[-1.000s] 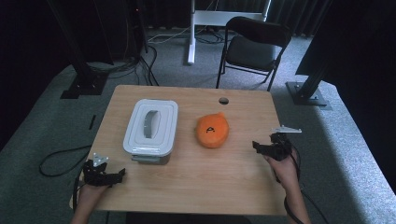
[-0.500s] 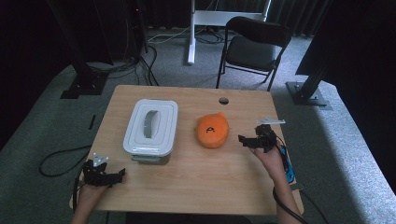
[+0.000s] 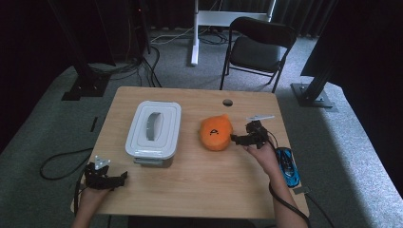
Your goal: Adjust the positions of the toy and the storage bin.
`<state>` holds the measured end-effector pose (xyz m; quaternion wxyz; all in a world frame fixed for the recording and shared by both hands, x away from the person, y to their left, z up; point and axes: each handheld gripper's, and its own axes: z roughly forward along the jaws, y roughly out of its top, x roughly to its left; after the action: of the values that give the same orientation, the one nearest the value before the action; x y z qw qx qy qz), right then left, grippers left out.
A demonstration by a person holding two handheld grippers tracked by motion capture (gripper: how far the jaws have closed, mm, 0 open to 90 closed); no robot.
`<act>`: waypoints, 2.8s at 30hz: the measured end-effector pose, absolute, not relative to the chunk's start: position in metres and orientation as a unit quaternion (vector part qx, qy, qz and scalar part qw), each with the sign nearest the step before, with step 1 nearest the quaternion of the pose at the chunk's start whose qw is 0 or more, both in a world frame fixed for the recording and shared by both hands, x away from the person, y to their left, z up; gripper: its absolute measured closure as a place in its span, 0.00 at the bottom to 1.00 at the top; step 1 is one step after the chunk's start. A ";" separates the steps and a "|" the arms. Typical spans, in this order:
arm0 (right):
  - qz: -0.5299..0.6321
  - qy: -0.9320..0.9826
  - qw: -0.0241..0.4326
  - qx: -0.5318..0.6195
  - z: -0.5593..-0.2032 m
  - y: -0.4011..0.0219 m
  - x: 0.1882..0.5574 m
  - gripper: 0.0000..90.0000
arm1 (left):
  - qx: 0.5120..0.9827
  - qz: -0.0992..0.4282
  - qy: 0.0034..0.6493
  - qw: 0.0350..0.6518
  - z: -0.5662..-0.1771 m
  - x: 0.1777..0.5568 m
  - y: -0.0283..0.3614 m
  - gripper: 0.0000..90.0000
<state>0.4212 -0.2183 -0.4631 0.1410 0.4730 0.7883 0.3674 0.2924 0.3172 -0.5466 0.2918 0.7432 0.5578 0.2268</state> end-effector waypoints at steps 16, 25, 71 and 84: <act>0.369 0.811 0.100 0.443 -0.483 -0.202 0.428 0.40 | 0.743 0.227 0.558 0.292 -0.547 0.292 0.317 0.01; 0.367 0.832 0.109 0.402 -0.483 -0.195 0.414 0.74 | 0.743 0.226 0.558 0.292 -0.547 0.292 0.317 0.01; 0.364 0.836 0.096 0.399 -0.479 -0.206 0.427 0.62 | 0.743 0.227 0.558 0.292 -0.547 0.292 0.317 0.01; 0.363 0.848 0.108 0.372 -0.476 -0.190 0.407 0.98 | 0.743 0.227 0.558 0.292 -0.547 0.292 0.317 0.01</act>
<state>0.4072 -0.1902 -0.4763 0.1080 0.3716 0.8478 0.3626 0.2924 0.3172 -0.5466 0.2919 0.7432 0.5577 0.2268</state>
